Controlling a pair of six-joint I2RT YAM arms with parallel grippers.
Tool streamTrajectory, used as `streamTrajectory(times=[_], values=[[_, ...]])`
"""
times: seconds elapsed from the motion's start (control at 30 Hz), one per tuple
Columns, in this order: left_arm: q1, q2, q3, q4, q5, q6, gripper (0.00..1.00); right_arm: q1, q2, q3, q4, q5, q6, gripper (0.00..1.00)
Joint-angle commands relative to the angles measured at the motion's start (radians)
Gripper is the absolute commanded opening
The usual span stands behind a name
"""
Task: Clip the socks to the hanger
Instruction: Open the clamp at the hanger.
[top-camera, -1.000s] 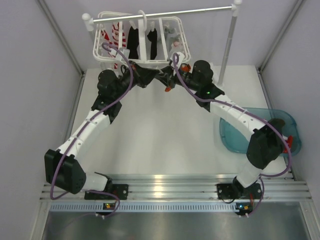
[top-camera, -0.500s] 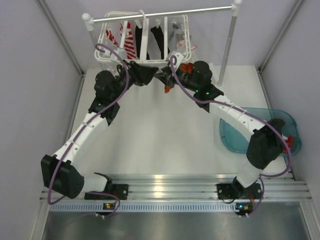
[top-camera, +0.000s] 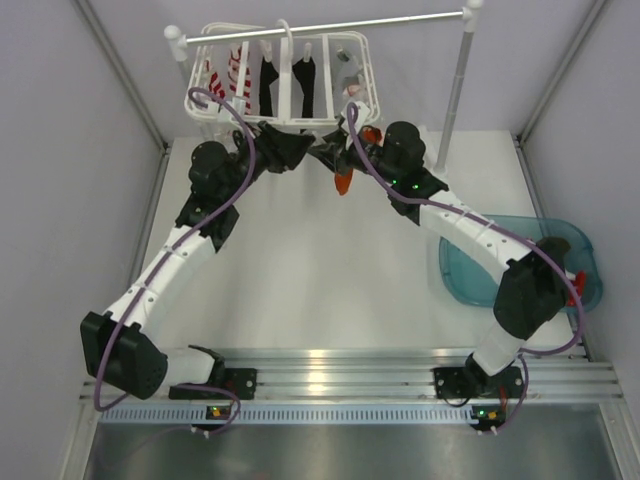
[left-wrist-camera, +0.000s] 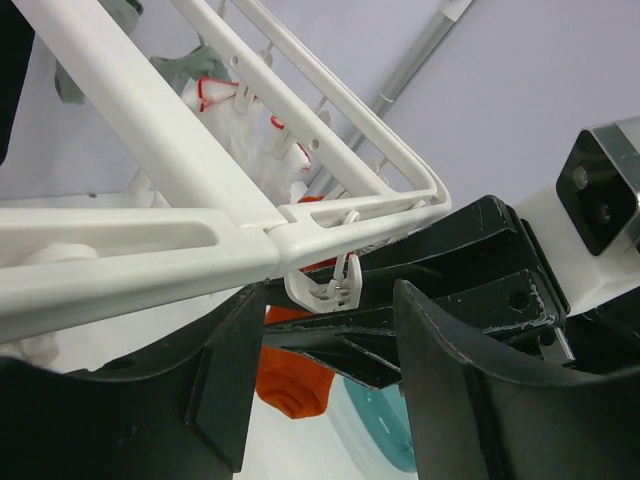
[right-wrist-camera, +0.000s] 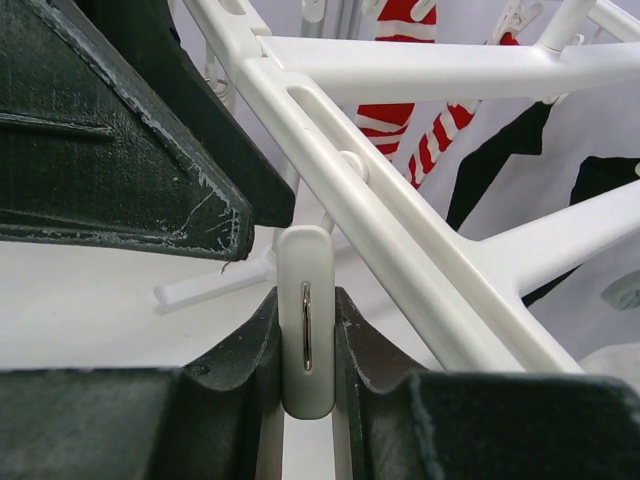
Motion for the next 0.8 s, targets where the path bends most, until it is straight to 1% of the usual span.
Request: streamTrajectory(times=[0.0,0.4,0.6,0.77], values=[[0.002,0.013,0.003,0.036,0.030,-0.050,0.59,0.021,-0.040,0.032,0.051,-0.011,0.015,0.00],[-0.001,0.059,0.018,0.109,0.010,-0.115,0.55,0.035,-0.044,0.016,0.061,-0.019,-0.012,0.00],[-0.001,0.062,0.020,0.132,0.011,-0.125,0.47,0.041,-0.042,0.013,0.057,-0.016,-0.025,0.00],[-0.001,0.056,0.018,0.141,0.008,-0.142,0.46,0.042,-0.047,-0.001,0.057,-0.002,-0.029,0.00]])
